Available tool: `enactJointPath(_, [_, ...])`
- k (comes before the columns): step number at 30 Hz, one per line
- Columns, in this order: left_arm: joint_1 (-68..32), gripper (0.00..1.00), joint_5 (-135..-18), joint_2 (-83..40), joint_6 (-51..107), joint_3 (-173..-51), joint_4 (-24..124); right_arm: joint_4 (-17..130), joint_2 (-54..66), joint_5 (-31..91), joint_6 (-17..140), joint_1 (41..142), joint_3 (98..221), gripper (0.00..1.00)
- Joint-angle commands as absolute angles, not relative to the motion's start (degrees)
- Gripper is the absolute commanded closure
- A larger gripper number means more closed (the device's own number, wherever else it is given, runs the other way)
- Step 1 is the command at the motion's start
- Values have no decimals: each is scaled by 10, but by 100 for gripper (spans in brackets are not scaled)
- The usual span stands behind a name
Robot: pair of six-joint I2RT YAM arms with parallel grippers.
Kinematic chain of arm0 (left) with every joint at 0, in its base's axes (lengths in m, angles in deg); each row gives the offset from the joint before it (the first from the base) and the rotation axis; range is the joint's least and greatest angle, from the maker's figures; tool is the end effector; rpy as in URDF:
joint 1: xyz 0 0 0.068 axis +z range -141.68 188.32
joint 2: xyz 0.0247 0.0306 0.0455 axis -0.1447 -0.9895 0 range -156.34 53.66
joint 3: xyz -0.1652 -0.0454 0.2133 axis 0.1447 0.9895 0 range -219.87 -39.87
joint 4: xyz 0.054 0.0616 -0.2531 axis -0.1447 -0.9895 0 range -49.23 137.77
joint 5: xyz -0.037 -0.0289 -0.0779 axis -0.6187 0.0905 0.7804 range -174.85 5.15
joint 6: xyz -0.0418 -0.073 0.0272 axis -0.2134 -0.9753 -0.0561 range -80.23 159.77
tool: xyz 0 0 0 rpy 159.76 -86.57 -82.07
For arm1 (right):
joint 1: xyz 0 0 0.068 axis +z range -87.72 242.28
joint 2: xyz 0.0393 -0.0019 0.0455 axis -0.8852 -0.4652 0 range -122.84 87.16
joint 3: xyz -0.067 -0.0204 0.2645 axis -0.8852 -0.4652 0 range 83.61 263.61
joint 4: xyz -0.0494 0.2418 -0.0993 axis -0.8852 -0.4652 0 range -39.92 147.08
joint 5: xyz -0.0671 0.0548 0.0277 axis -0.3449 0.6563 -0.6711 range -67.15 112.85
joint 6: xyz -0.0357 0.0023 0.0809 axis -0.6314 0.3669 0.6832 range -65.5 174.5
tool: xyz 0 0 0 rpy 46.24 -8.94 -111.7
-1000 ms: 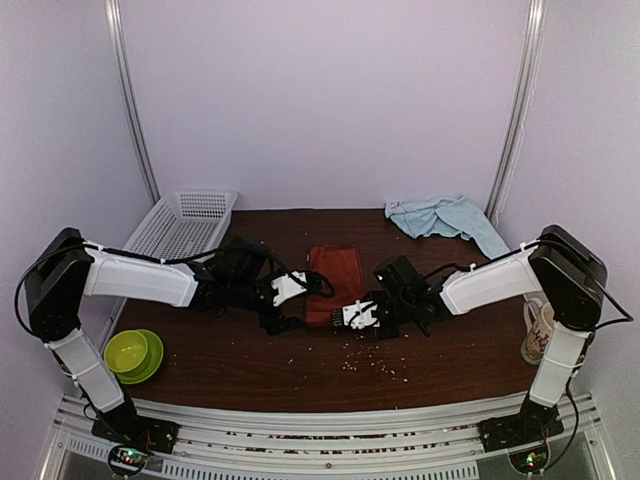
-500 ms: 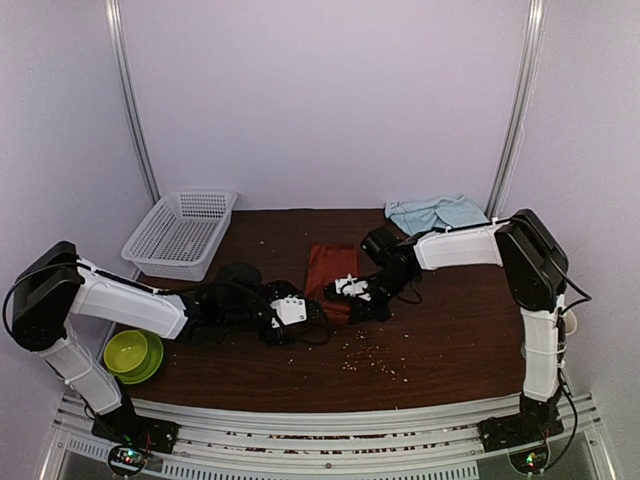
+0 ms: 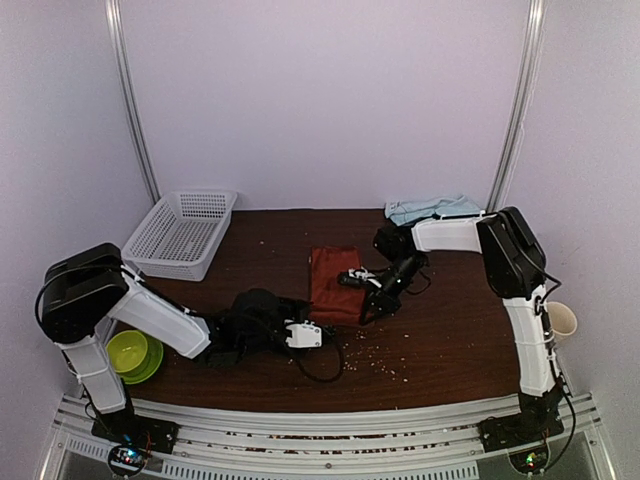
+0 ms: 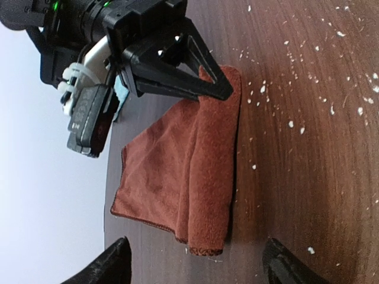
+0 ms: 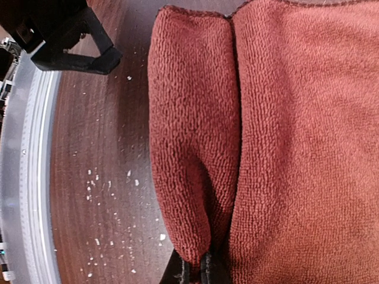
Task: Roll the towels
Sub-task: Roll the towel at the center of the board.
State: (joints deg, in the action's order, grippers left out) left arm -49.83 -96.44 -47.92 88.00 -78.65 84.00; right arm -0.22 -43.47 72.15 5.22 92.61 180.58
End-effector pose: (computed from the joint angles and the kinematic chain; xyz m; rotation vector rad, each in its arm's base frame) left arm 0.2116 -0.3110 0.1106 1.5425 1.3129 0.0963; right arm 0.3424 0.2694 0.1006 -1.7518 2.1185 1.2484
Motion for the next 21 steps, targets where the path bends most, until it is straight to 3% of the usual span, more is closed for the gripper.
enactJointPath(1, [-513,25,-1001,-505,915,-790,905,-111,-478,708,45,929,1828,100])
enactJointPath(8, [-525,34,-1014,-534,925,-805,894,-168,-493,729,26,938,1860,100])
enactJointPath(21, [-534,41,-1024,-568,929,-820,877,-207,-507,747,-1,963,1878,100])
